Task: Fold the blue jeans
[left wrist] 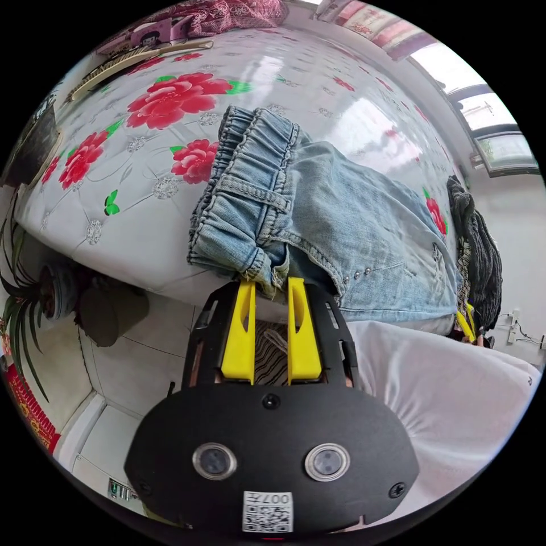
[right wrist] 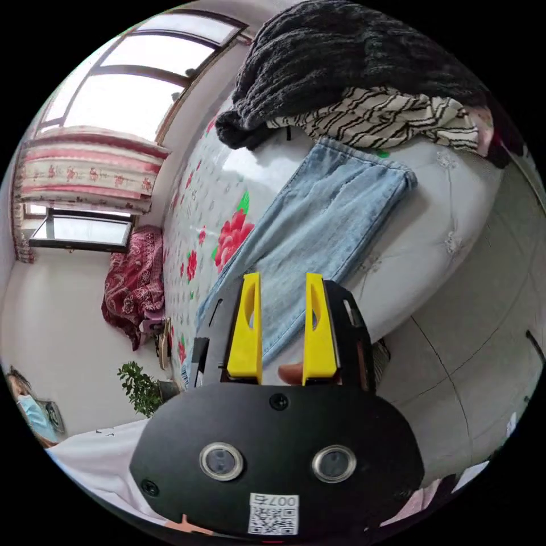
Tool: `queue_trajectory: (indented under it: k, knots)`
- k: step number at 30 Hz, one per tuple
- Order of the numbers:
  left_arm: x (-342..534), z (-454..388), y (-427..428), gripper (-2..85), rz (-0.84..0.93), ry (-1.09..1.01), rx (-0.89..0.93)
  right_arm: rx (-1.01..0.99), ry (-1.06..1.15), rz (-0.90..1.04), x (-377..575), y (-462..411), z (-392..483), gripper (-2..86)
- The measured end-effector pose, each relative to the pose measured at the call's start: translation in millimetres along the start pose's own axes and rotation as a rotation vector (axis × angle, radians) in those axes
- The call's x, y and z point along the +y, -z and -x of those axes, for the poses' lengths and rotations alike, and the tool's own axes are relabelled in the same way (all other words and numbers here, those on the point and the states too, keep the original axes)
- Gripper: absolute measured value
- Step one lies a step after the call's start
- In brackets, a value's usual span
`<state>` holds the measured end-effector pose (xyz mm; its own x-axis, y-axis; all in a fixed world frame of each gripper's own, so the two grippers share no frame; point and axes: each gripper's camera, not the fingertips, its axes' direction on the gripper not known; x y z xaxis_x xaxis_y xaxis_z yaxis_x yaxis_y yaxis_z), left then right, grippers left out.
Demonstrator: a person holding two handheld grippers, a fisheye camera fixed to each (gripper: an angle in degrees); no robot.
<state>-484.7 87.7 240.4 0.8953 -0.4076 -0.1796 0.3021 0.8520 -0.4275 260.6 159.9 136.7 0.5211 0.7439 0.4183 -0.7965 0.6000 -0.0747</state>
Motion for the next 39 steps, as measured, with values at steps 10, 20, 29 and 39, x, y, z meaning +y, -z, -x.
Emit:
queue_trajectory:
  k: [10,20,29,39]
  knots:
    - [45.9,66.6,22.6,8.8,-0.154,0.272,0.226,-0.149,-0.163,-0.135,-7.7,33.5,-102.9,9.8]
    - [78.4,137.8,12.4,12.7,-0.22,0.513,0.456,-0.288,-0.241,-0.155,-29.8,-18.4,-94.8,3.9]
    - [79.6,164.8,13.0,14.5,-0.269,0.532,0.483,-0.009,0.877,0.194,9.5,-46.4,206.9,0.4]
    - [90.2,187.4,5.4,12.4,-0.286,0.578,0.531,0.323,1.5,0.933,263.8,-273.7,260.6,3.4]
